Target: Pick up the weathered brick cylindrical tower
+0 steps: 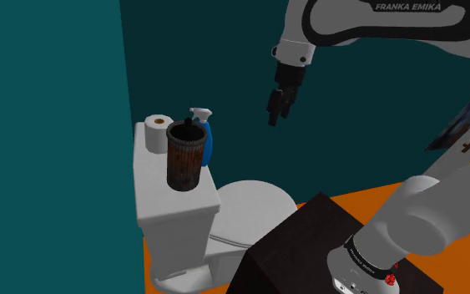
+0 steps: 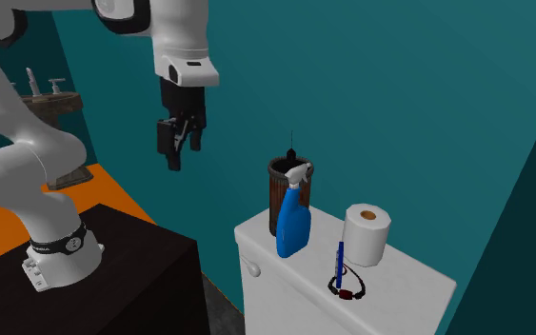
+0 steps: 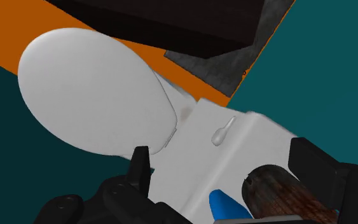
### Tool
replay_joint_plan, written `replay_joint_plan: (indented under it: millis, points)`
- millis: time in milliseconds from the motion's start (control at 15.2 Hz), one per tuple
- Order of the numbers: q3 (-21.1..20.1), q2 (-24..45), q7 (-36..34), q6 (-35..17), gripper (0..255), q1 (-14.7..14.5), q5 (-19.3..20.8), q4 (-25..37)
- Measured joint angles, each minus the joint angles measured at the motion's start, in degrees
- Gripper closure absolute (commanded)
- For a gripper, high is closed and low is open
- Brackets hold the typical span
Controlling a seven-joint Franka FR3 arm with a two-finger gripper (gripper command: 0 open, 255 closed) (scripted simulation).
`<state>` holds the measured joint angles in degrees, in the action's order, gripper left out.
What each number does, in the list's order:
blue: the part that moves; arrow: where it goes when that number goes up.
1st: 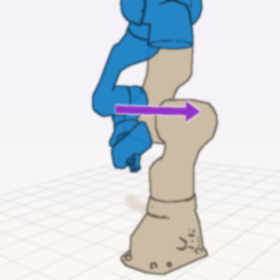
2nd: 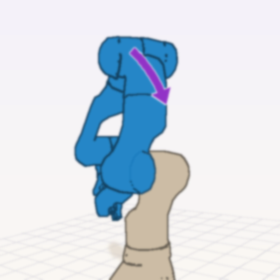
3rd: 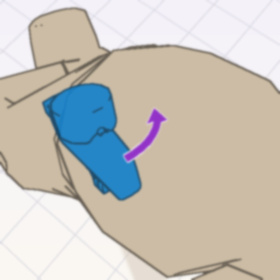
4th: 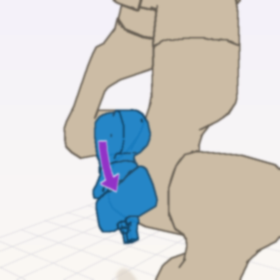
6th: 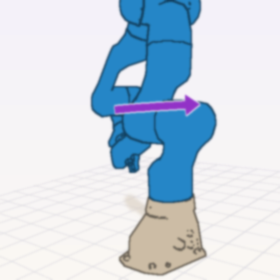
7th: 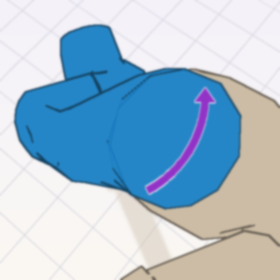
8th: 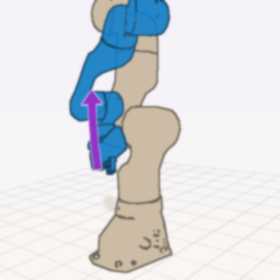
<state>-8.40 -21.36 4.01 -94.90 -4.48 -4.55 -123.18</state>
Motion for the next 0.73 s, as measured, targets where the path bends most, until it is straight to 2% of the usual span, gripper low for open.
replay_joint_plan:
  millis: [462, 726]
  points:
    - [-3.95, 15.42, 2.57, 1.00, 0, -2.91, 2.62, 15.65]
    - [-6.19, 24.23, 3.76, 3.23, 0, -4.97, 5.05, 26.03]
